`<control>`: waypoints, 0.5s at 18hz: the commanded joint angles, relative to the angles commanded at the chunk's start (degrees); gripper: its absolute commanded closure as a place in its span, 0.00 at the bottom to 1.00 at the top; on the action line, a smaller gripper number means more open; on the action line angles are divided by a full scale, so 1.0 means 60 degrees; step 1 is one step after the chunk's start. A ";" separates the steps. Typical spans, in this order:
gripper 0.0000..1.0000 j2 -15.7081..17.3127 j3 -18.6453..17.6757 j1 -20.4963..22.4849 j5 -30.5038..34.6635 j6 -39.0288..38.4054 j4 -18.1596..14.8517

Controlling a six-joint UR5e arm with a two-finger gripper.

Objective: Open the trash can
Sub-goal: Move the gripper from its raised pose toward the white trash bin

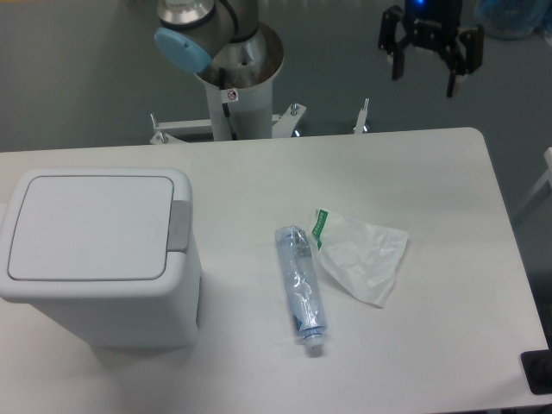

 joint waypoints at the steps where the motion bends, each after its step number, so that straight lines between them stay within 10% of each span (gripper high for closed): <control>1: 0.00 0.0000 -0.0029 0.0000 0.0015 0.0029 0.0058; 9: 0.00 0.0000 0.0102 -0.0248 -0.0277 -0.1152 0.0015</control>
